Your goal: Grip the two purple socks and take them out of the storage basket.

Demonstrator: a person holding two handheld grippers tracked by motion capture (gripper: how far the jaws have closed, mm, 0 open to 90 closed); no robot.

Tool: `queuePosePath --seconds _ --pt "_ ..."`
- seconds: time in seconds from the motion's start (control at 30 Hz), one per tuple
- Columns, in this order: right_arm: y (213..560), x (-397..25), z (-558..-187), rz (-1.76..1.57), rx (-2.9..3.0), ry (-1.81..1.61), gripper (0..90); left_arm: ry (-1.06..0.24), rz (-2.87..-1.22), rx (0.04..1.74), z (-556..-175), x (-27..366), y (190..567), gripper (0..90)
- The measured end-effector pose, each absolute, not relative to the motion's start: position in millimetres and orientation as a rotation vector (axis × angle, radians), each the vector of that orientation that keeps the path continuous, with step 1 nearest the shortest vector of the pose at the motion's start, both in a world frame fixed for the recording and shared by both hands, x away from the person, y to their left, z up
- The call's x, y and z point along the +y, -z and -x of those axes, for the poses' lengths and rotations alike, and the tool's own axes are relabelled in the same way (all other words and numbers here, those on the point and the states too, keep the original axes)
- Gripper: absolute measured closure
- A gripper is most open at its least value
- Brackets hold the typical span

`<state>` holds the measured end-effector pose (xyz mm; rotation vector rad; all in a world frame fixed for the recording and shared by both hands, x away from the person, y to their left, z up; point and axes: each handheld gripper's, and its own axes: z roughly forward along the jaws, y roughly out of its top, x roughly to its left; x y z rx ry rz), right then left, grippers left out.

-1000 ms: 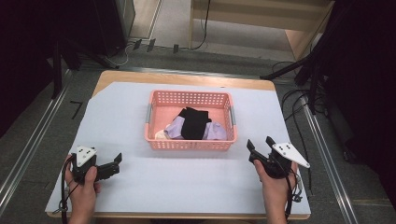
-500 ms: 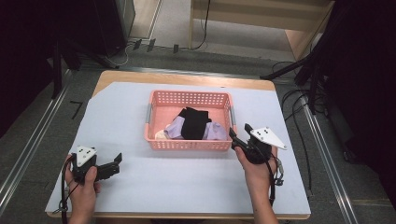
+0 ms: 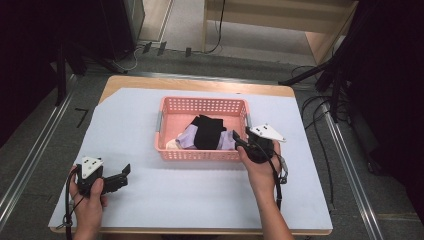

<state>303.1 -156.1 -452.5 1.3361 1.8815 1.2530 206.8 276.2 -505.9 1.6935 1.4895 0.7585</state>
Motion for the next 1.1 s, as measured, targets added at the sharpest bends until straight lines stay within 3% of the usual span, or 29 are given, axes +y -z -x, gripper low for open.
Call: queuePosePath --seconds 0.5,0.97,1.1 --pt "466 -135 -334 -1.432 2.079 -1.153 65.8 -0.757 -1.693 1.488 -207 276 506 3.0" --pt "466 -125 -352 -1.659 2.087 -1.053 68.4 -0.757 -1.692 1.487 -207 276 506 3.0" --pt "467 -120 -357 -1.704 2.128 -1.043 65.2 -0.755 -1.693 1.49 -207 276 506 3.0"
